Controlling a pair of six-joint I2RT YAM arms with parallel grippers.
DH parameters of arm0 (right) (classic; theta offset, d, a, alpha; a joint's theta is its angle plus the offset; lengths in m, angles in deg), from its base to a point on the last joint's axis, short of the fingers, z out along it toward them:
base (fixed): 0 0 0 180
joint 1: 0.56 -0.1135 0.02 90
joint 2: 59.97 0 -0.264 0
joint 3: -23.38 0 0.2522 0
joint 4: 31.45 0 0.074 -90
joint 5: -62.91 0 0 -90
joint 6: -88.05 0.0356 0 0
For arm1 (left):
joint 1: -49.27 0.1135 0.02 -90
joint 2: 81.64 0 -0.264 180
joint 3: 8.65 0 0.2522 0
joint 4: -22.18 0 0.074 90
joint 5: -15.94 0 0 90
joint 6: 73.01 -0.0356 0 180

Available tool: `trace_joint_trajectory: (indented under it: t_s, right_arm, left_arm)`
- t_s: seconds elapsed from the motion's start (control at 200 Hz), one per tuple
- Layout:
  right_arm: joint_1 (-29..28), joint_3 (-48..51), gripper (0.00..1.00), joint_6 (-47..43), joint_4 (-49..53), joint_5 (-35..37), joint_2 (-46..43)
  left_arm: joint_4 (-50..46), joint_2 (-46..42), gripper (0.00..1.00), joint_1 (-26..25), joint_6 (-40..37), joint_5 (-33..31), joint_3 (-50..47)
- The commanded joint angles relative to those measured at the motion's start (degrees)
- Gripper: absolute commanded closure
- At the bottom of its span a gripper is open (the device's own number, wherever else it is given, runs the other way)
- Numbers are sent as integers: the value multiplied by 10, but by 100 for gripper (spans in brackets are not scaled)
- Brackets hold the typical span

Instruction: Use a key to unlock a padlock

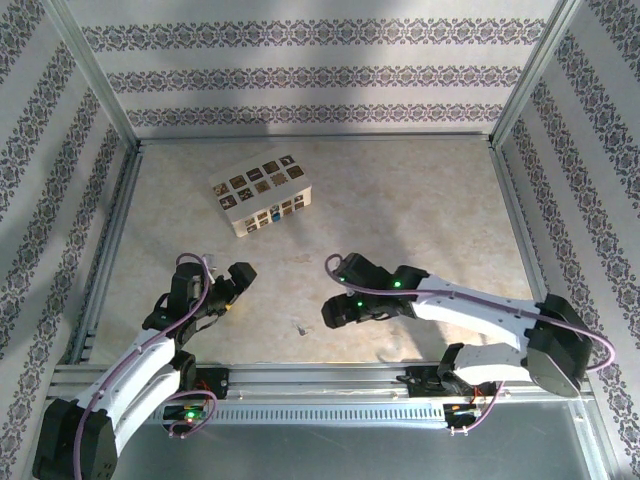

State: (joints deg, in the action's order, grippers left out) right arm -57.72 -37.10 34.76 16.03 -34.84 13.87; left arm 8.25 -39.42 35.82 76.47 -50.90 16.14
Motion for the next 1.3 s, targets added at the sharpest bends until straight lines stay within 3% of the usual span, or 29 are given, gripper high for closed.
trace_joint_trajectory:
  t_s: [0.0, 0.32, 0.535, 0.875, 1.294]
  right_arm:
    - [-33, -46, 29, -68, 12, 26, 45]
    - [-104, -196, 38, -209, 100, 30, 228]
    - [-113, -248, 46, -239, 127, 22, 312]
    - [-113, -266, 53, -256, 131, 30, 354]
    - [-108, -272, 68, -246, 117, 41, 372]
  left_arm:
    - [-3, -9, 1, -7, 6, -25, -9]
    - [-52, -33, 0, -6, 19, -62, -14]
    - [-108, -66, 1, -6, 13, -84, -9]
    - [-114, -71, 1, -6, 11, -93, 0]
    - [-116, -71, 1, -6, 9, -95, 1]
